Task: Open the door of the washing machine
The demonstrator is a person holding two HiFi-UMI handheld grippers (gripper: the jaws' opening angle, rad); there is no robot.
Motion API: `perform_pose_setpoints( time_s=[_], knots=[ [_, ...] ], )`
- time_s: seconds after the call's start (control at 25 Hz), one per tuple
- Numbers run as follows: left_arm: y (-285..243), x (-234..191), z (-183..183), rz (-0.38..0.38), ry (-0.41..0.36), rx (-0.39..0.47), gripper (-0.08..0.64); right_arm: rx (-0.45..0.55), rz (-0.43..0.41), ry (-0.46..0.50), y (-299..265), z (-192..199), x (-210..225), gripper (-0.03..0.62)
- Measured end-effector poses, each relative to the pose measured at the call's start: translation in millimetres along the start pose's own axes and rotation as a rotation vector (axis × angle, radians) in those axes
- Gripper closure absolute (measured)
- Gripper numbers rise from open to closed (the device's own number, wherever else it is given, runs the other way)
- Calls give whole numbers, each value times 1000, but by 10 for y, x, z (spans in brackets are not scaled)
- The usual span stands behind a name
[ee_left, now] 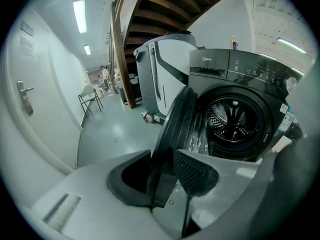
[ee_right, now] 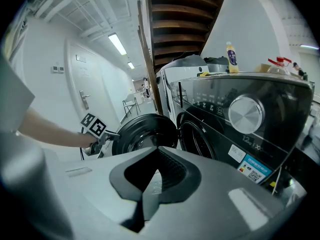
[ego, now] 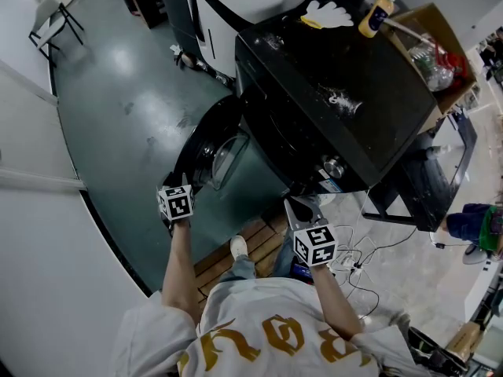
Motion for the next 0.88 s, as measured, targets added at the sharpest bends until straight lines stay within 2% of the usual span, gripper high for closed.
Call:
perform_pose_setpoints(
  time_s=[0.88],
  knots=[
    [3, 24, 1, -3, 7, 7, 422, -2, 9, -31, 45, 37, 52, 572]
  ],
)
Point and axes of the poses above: the fingertips, and each gripper's own axes: y backward along the fingers, x to its right, z out of its underside, the point moved 4 cm from there along y, backward along the fingers, and after that the axes turned 3 degrees about -z, right-handed, at the moved point
